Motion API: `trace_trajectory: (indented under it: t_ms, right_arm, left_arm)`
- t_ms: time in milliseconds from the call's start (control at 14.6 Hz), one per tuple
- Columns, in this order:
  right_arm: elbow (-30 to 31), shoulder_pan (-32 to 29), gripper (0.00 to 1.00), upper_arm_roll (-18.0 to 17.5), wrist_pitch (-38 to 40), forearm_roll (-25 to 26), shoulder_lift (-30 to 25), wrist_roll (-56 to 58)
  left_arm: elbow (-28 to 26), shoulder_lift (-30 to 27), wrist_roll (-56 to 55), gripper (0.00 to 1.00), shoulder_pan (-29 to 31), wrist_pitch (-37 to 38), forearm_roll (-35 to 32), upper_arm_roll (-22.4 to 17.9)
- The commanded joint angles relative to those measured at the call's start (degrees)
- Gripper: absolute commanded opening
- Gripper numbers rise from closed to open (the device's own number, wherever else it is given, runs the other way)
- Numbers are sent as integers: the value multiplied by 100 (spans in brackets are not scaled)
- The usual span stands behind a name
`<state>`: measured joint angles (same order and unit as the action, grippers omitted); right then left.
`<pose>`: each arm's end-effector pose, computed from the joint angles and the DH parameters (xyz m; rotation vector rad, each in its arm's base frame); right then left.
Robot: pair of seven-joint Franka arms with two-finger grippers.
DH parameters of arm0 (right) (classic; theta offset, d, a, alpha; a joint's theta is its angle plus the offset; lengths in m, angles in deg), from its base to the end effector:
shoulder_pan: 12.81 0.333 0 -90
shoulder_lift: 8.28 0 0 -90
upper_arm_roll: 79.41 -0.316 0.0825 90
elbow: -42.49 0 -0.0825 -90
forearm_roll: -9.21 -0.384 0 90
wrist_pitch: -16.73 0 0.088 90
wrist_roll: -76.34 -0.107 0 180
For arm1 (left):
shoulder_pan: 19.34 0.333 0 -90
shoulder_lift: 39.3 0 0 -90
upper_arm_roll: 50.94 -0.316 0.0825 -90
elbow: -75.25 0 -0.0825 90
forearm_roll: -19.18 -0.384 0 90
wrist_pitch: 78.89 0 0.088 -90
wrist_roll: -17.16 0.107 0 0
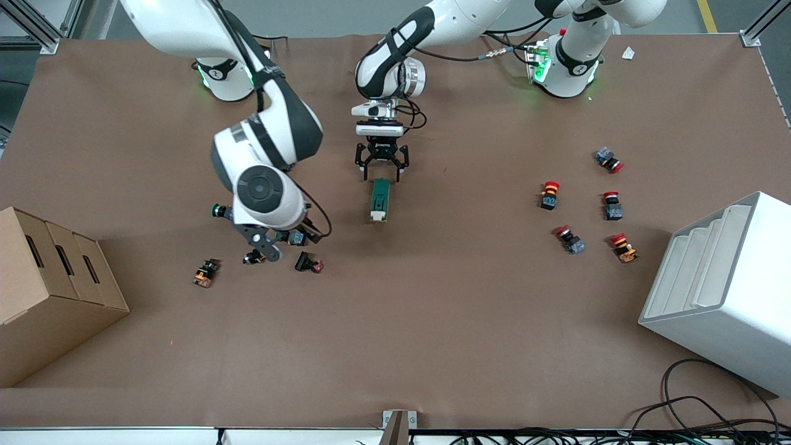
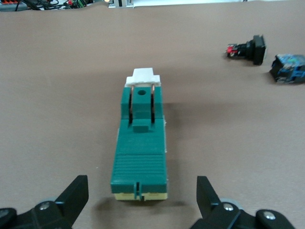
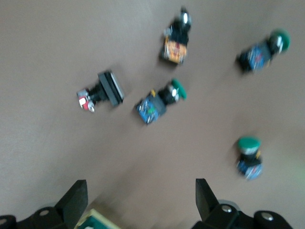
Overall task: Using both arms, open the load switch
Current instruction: 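Hold the switch with the left gripper while the right gripper nears the lever, then push the white lever down onto the switch body with the right gripper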
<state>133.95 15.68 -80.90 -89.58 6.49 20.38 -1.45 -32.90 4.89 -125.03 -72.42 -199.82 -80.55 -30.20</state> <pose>0.5686 0.3300 0.3247 2.7004 -1.2302 -0.2798 0.2142 -0.5671 0.1041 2.7356 -0.1177 1.4251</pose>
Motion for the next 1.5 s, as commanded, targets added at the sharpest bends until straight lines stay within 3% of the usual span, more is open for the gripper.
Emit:
trace_trajectory:
  t_ms: [0,273,546,1229,1434]
  right_arm:
    - [-154,306,100,44,-92,-412,279,-1138]
    - [-479,719,100,44,-127,-580,903,-2185]
    - [-989,746,100,26,-355,-835,1536,-3013]
    - [-998,1150,100,-27,-330,-1064,1616,-3198]
    - [-1007,1151,100,-27,20,-1301,1581,-3181]
  left_arm:
    - [31,230,-484,100,-71,243,-477,-35]
    - [39,388,-485,100,-149,507,-513,-61]
    - [75,503,-502,100,-220,869,-504,-62]
    - [154,512,-485,100,-203,869,-469,-79]
    - [154,512,-485,100,-203,869,-487,-88]
